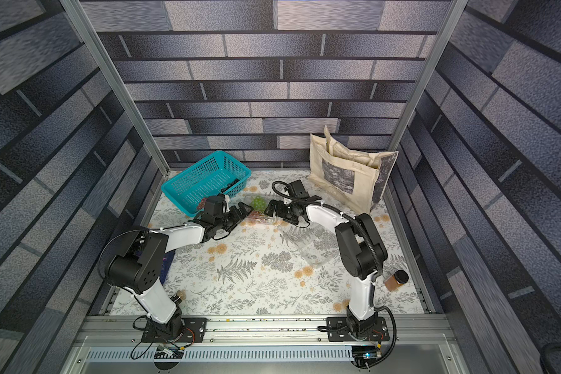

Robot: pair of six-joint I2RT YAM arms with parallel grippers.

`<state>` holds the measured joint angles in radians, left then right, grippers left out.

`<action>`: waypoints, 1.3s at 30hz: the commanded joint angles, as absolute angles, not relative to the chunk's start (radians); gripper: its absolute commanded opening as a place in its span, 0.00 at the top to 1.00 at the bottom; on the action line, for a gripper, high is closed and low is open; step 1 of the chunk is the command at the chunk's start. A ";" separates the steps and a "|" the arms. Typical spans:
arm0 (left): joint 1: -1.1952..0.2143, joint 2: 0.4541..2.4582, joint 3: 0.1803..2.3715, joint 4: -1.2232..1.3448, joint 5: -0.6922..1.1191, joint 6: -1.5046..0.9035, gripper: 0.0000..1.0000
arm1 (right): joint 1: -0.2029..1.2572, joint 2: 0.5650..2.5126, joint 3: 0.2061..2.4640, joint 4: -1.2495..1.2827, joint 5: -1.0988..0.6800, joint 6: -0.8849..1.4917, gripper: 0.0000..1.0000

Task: Pack grapes into containers
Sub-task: Close the packing box at the center of the board, then pick up the packing box from the center of the board.

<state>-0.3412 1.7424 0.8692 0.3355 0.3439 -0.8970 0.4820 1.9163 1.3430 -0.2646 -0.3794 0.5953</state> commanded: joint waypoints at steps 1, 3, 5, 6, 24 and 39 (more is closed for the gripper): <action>-0.366 1.766 0.922 0.353 0.357 -0.885 0.00 | 0.459 1.947 1.386 -0.261 -0.407 0.615 0.00; -0.377 1.785 0.939 0.359 0.358 -0.890 0.00 | 0.449 1.948 1.396 -0.266 -0.413 0.612 0.00; -0.385 1.802 0.957 0.361 0.360 -0.894 0.00 | 0.439 1.939 1.399 -0.279 -0.411 0.605 0.00; -0.389 1.809 0.967 0.361 0.360 -0.897 0.00 | 0.430 1.931 1.399 -0.288 -0.407 0.599 0.00; -0.413 1.759 0.960 0.315 0.359 -0.871 0.00 | 0.376 1.583 1.278 -0.692 -0.063 0.407 0.00; -0.414 1.602 0.819 0.289 0.372 -0.836 0.00 | 0.226 1.414 0.983 -0.685 0.140 0.355 0.00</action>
